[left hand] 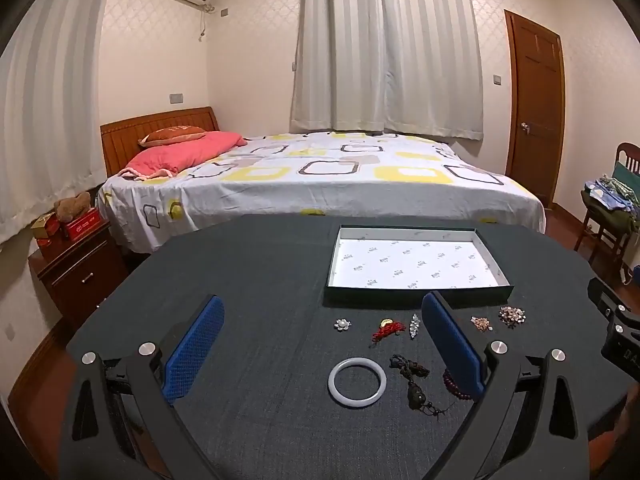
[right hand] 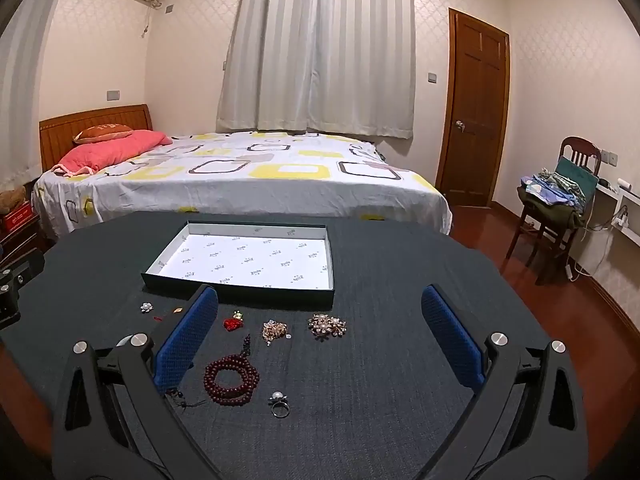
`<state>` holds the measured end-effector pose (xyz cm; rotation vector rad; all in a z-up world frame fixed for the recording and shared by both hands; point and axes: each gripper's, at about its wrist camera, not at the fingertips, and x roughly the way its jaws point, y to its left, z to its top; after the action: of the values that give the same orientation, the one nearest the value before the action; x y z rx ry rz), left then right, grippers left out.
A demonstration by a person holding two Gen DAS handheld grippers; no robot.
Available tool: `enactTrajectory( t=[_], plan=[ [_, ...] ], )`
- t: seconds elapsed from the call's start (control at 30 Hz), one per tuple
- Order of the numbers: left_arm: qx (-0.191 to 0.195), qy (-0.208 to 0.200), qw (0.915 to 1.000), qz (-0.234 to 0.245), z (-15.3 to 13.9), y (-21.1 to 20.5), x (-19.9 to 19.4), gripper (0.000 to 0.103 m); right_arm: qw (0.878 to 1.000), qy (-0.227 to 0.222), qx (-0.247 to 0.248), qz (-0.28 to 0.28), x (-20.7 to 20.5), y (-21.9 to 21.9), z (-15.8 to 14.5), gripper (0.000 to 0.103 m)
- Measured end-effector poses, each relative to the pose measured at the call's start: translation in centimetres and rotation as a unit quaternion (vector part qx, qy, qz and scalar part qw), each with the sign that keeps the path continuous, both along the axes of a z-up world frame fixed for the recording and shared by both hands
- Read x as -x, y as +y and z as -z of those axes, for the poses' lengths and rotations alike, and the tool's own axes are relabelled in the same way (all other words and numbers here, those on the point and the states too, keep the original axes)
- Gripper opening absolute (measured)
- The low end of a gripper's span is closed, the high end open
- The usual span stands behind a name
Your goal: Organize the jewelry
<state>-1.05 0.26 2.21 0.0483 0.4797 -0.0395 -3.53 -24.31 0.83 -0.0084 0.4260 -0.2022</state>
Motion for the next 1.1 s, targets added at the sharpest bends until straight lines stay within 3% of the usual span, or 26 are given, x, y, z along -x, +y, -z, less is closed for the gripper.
enactTrajectory(
  t=[1.1],
  plan=[
    [0.003,0.005,1.0,0.001,0.91,0.24,-0.17,0.096,1.0,-0.001,-0.001,-0.002,-0.19,0.5,0.11,0.099]
  ],
)
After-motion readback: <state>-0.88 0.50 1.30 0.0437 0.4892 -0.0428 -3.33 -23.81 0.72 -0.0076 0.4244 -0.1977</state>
